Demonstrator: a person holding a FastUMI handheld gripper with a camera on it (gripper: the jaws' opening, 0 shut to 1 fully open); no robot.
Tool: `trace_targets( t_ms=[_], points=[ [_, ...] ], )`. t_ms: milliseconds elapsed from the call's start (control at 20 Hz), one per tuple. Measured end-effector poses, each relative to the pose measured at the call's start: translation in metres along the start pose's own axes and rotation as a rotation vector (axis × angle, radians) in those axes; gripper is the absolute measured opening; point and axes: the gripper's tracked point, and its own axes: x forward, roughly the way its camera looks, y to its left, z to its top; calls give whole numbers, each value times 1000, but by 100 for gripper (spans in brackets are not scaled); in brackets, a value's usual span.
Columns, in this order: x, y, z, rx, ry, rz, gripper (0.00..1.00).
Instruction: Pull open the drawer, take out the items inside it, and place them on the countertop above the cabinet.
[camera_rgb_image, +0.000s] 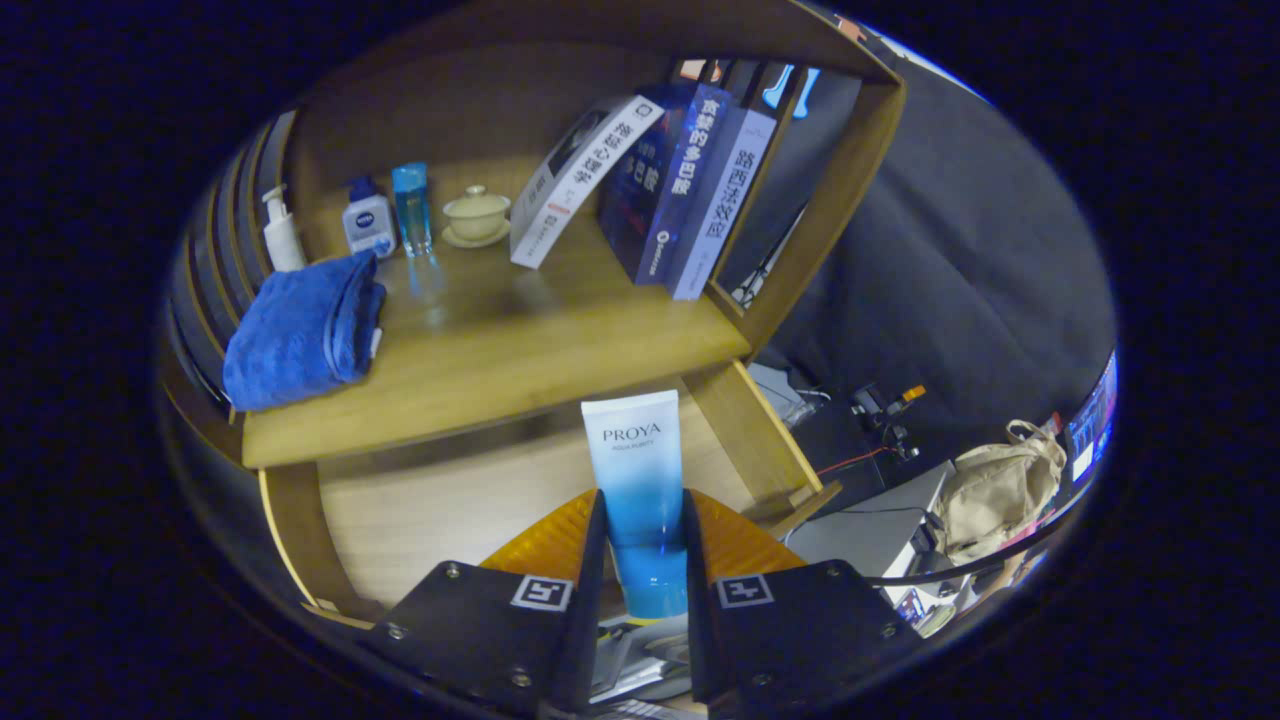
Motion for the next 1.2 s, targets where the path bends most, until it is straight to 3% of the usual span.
trace_targets(
  t_ms=[200,700,1200],
  points=[
    [7,23,26,-11,-34,62,38],
    [74,111,68,-71,-37,321,38],
    [100,140,76,-46,-84,459,38]
  ],
)
